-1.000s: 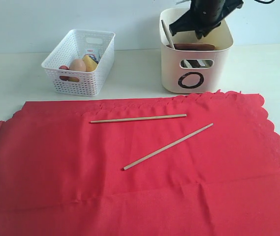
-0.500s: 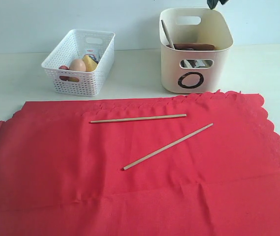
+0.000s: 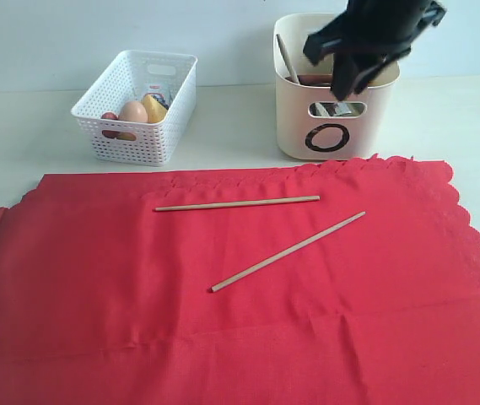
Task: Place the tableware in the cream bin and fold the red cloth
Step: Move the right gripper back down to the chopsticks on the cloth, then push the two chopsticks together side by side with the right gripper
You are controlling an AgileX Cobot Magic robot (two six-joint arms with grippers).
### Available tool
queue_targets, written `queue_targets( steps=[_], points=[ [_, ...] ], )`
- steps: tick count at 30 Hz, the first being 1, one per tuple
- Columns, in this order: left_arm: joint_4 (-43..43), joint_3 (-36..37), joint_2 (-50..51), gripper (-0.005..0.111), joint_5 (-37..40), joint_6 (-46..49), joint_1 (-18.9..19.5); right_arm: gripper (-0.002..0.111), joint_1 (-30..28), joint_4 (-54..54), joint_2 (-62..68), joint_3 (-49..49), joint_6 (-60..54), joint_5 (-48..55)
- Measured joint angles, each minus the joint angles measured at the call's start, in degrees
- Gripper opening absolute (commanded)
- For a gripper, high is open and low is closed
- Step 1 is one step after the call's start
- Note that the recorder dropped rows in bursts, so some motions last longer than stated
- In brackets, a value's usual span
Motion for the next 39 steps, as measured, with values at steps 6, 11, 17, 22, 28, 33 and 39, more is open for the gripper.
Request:
queue_targets(
  steps=[6,11,17,22,28,33,39],
  points=[
    [0.0,0.0,0.0,0.0,0.0,0.0,0.0,0.03,2.4,5.7,-0.1,10.3,-9.4,-0.2],
    [0.0,0.0,0.0,0.0,0.0,0.0,0.0,0.05,8.9,3.3,-0.1,16.0,-13.2,-5.6],
    [0.0,0.0,0.0,0.0,0.0,0.0,0.0,0.054,15.5,3.1,1.9,17.2,-22.4,-9.3],
    [0.0,0.0,0.0,0.0,0.0,0.0,0.0,0.054,17.4,1.1,5.5,17.2,-30.3,-12.8],
    [0.0,0.0,0.0,0.0,0.0,0.0,0.0,0.054,17.4,-6.5,10.1,17.2,-32.9,-16.8],
    [0.0,0.0,0.0,0.0,0.0,0.0,0.0,0.053,17.4,-8.3,13.2,17.2,-34.9,-18.7],
    [0.0,0.0,0.0,0.0,0.0,0.0,0.0,0.019,17.4,-8.0,14.0,17.2,-35.5,-19.1]
  ],
)
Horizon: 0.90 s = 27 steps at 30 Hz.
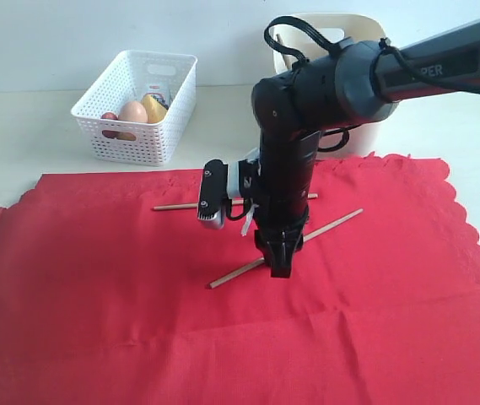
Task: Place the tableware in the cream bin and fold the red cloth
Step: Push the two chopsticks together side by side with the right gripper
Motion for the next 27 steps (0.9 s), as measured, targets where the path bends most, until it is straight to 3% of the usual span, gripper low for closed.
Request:
queue_targets(
  steps=[4,17,27],
  points=[
    [0.0,0.0,0.0,0.0,0.0,0.0,0.0,0.0,0.1,0.4,0.0,0.0,0.0,0.0],
    [0.0,0.0,0.0,0.0,0.0,0.0,0.0,0.0,0.1,-0.7,-4.4,-0.2,-1.9,-7.3],
    [0.0,0.0,0.0,0.0,0.0,0.0,0.0,0.0,0.3,-0.2,0.6,-7.2,-4.4,-13.2]
  ],
)
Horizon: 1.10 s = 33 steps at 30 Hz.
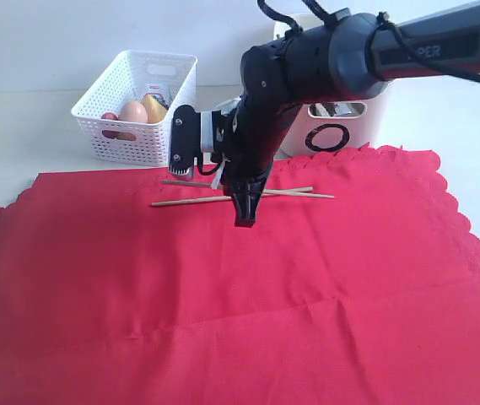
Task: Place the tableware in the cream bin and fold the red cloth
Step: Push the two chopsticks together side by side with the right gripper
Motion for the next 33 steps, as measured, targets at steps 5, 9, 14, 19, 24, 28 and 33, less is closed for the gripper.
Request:
queue_targets(
  steps=[5,9,14,19,24,28,33],
  points=[
    [0.0,0.0,0.0,0.0,0.0,0.0,0.0,0.0,0.6,0.1,4.7,-3.0,-0.7,-0.5],
    [0.0,0.0,0.0,0.0,0.0,0.0,0.0,0.0,0.6,0.1,6.2,-3.3,-0.9,-2.0],
    [0.0,0.0,0.0,0.0,0.0,0.0,0.0,0.007,0.6,0.1,6.3,-3.4,-0.9,-3.4],
    [0.0,0.0,0.0,0.0,0.0,0.0,0.0,0.041,0.6,0.1,6.3,-3.4,-0.4,-4.0],
    [0.0,0.0,0.0,0.0,0.0,0.0,0.0,0.037,0.6,0.1,6.4,-3.4,0.2,-4.9],
    [0.0,0.0,0.0,0.0,0.0,0.0,0.0,0.031,0.6,0.3,7.2,-3.9,0.5,-5.0],
    [0.0,0.0,0.0,0.0,0.0,0.0,0.0,0.021,0.6,1.6,8.5,-5.9,0.8,-1.1]
  ],
)
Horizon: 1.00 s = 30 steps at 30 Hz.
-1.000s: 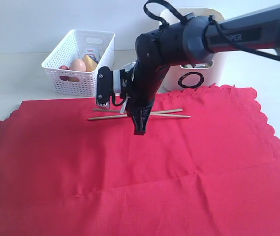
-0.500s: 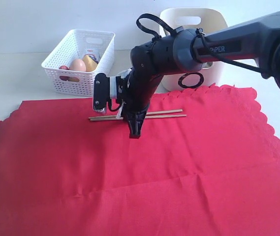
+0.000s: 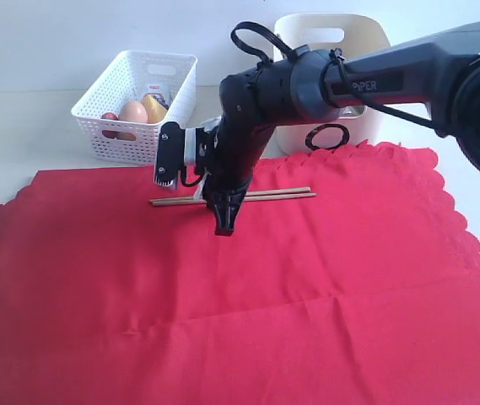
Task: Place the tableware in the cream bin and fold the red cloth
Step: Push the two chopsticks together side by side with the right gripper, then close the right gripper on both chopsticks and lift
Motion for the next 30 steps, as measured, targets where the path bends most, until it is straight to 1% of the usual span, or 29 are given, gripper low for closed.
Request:
queue_targets(
  steps=[2,5,10,12,18,21,26,28,30],
  points=[
    [0.0,0.0,0.0,0.0,0.0,0.0,0.0,0.018,0.0,1.4,0.1,-1.2,-0.2,4.2],
    [0.0,0.0,0.0,0.0,0.0,0.0,0.0,0.016,0.0,4.0,0.3,-2.9,-0.2,13.1],
    [0.0,0.0,0.0,0.0,0.0,0.0,0.0,0.015,0.0,7.5,1.2,-6.1,-0.2,27.4],
    [0.0,0.0,0.0,0.0,0.0,0.0,0.0,0.015,0.0,8.0,1.6,-7.2,-0.2,30.0],
    [0.0,0.0,0.0,0.0,0.0,0.0,0.0,0.015,0.0,8.2,2.0,-8.8,-0.2,32.1],
    [0.0,0.0,0.0,0.0,0.0,0.0,0.0,0.024,0.0,8.2,1.0,-9.6,0.7,32.1],
    [0.0,0.0,0.0,0.0,0.0,0.0,0.0,0.05,0.0,8.3,-1.7,-10.1,1.7,32.0],
    [0.0,0.0,0.0,0.0,0.0,0.0,0.0,0.055,0.0,8.3,-1.8,-10.2,2.0,32.0],
    [0.0,0.0,0.0,0.0,0.0,0.0,0.0,0.056,0.0,8.3,-1.5,-10.2,2.1,32.0]
  ],
)
